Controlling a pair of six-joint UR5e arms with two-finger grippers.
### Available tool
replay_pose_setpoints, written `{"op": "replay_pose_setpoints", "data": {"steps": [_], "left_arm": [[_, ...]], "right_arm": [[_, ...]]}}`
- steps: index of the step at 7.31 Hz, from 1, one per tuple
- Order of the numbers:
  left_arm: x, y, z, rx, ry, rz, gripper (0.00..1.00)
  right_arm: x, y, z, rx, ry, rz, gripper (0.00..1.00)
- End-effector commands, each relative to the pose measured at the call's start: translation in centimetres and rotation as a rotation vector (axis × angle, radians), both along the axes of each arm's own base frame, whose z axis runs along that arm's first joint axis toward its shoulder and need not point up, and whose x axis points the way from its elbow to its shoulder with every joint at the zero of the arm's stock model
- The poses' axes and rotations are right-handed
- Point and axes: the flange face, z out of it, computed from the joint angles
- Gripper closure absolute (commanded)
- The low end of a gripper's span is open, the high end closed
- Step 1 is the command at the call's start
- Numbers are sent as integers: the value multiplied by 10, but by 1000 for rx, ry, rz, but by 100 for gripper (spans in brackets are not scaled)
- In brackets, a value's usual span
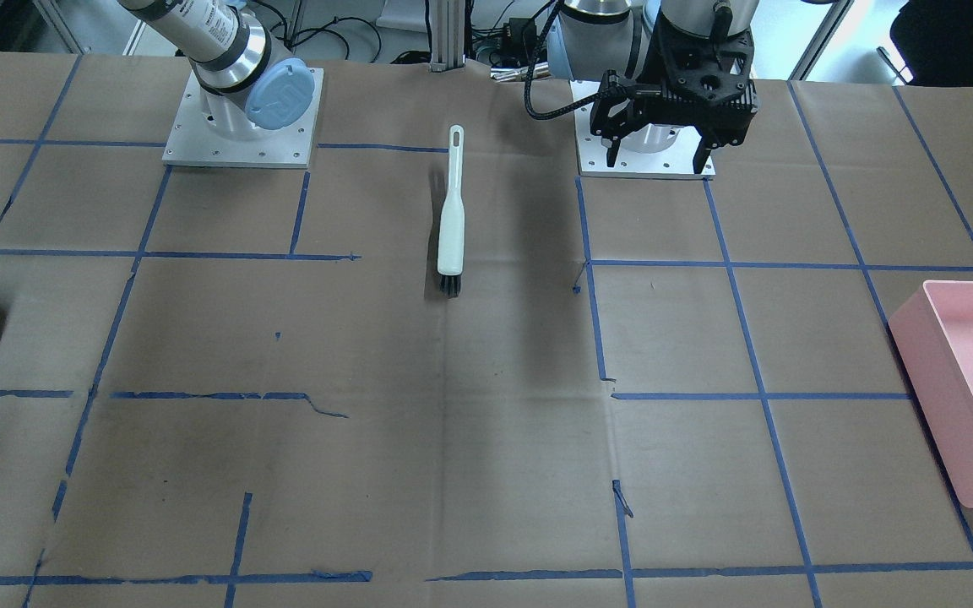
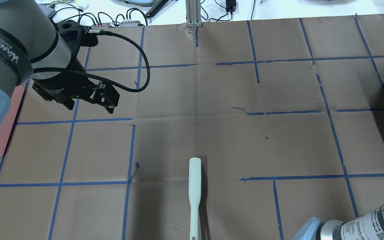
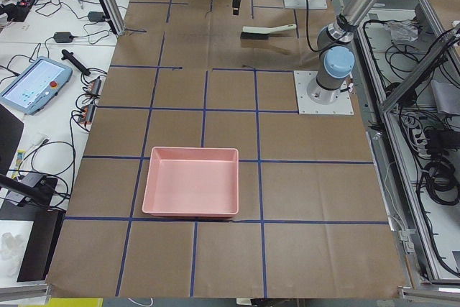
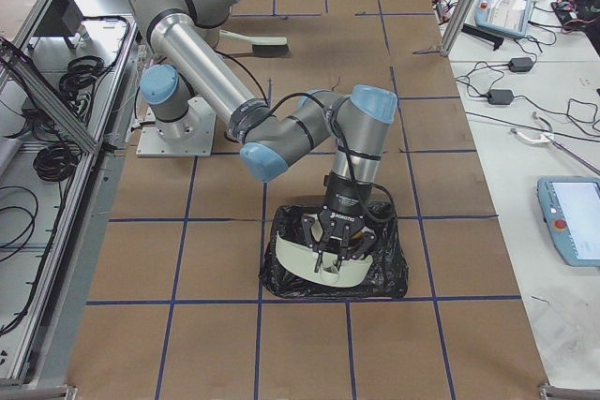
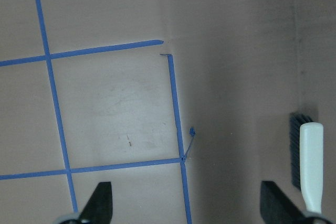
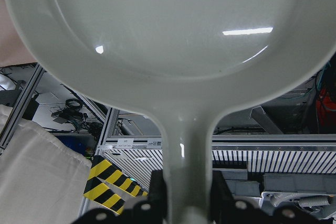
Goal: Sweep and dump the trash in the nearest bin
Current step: 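Tip the dustpan with the right gripper to dump bread and potato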
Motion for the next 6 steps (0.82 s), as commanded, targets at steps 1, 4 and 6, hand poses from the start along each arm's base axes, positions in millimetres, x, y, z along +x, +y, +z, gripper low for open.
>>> {"op": "replay_pose_setpoints", "data": {"steps": [1,4,6], "left_arm": [[0,2,1,-3,1,-2,0],[0,2,1,-4,3,4,0],[0,2,1,-4,3,6,0]], "right_arm": [[6,5,8,-16,21,12,98],[8,-2,10,-65,16,79,98],[15,-2,20,-109,-3,121,98]]}}
